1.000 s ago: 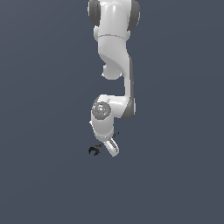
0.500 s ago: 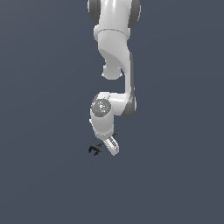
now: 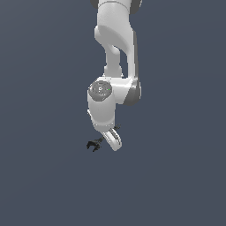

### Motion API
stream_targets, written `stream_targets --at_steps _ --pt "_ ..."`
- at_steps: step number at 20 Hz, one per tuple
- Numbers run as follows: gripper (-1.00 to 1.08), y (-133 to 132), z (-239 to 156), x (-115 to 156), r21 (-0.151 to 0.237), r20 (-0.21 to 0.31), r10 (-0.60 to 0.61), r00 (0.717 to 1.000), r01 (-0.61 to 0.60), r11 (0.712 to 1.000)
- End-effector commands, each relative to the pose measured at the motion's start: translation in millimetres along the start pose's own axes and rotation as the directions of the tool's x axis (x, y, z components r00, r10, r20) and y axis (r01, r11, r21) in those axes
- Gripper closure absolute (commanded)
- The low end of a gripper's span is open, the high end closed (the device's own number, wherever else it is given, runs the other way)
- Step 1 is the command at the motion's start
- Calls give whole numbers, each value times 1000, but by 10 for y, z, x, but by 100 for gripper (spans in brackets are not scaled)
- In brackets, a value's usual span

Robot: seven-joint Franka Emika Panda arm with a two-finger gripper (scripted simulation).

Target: Pick up the object and move it to a goal position.

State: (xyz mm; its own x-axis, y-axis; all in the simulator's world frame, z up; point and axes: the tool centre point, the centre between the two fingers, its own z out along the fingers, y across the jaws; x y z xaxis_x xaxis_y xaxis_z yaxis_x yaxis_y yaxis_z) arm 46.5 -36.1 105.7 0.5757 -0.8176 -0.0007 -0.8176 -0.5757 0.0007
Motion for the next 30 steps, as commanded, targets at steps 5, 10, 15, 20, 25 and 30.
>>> stream_targets --at_steps 5,10,15,20,25,30 --pt "108 -15 -781 -1 1 -1 0 1000 0 1000" --pt "108 -31 -1387 1 0 -1 1 1000 -1 1000" --pt "108 -52 -1963 4 0 -2 0 1000 0 1000" --pt "108 -80 -2496 8 0 -2 -1 1000 1 1000" --pt "108 -112 -2942 15 0 -1 -2 1000 2 1000" --pt "108 -138 -3238 24 0 -1 -2 1000 2 1000"
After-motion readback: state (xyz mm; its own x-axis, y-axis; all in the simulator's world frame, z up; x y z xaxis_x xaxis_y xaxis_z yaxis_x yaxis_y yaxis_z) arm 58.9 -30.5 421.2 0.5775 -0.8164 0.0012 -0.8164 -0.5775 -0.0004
